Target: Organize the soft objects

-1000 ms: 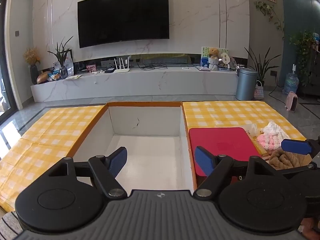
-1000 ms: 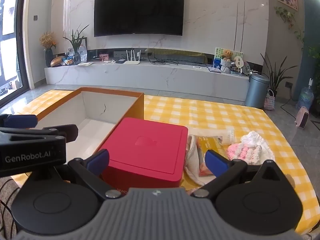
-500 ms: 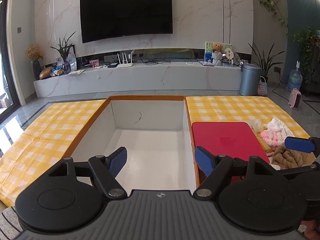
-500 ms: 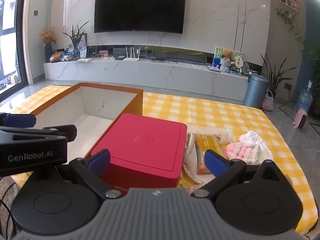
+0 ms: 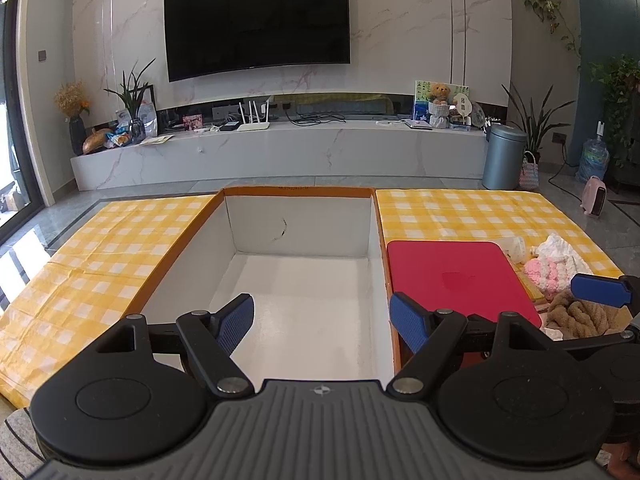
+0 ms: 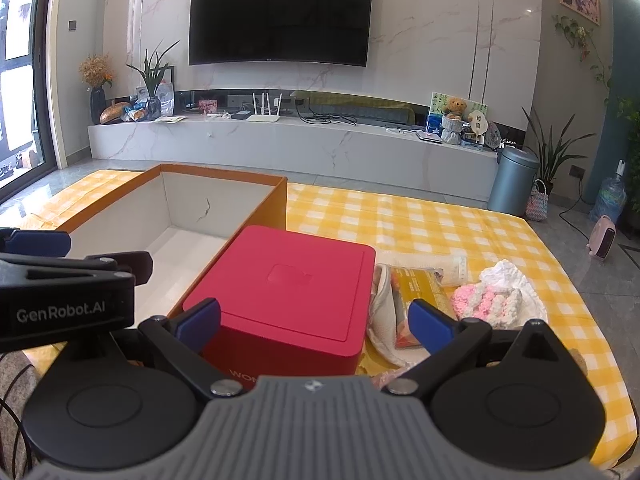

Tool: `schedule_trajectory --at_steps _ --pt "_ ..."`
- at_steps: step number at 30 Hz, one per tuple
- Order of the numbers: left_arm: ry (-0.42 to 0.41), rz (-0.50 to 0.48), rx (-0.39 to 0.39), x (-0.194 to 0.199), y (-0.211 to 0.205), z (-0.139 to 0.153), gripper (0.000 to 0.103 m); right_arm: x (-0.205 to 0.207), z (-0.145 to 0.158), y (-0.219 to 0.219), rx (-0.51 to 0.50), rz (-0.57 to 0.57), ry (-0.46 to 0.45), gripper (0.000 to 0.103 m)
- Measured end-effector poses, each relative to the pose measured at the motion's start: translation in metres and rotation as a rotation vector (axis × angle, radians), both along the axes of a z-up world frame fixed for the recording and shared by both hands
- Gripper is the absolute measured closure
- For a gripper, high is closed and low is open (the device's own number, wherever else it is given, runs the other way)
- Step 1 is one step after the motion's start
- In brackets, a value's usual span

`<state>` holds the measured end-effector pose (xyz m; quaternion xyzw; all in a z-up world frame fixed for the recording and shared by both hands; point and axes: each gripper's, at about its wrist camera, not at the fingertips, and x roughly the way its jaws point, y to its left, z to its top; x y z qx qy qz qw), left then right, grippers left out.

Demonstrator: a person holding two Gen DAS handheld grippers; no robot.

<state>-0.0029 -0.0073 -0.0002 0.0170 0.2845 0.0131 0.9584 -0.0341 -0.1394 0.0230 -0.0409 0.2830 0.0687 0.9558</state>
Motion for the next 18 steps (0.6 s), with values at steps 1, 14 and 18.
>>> schedule_trajectory --at_steps 1,14,18 --pt "0.005 0.000 0.000 0.0002 0.0001 0.0001 0.012 0.0000 -0.0001 -0.0003 0.000 0.001 0.000 0.005" --pt "0.005 0.005 0.012 -0.0007 -0.0012 -0.0011 0.012 0.0010 -0.0016 -0.0022 -0.005 0.006 0.005 0.005" --pt "0.008 0.004 0.018 -0.0003 -0.0019 -0.0019 0.012 0.0015 -0.0030 -0.0020 -0.010 0.007 0.008 0.005"
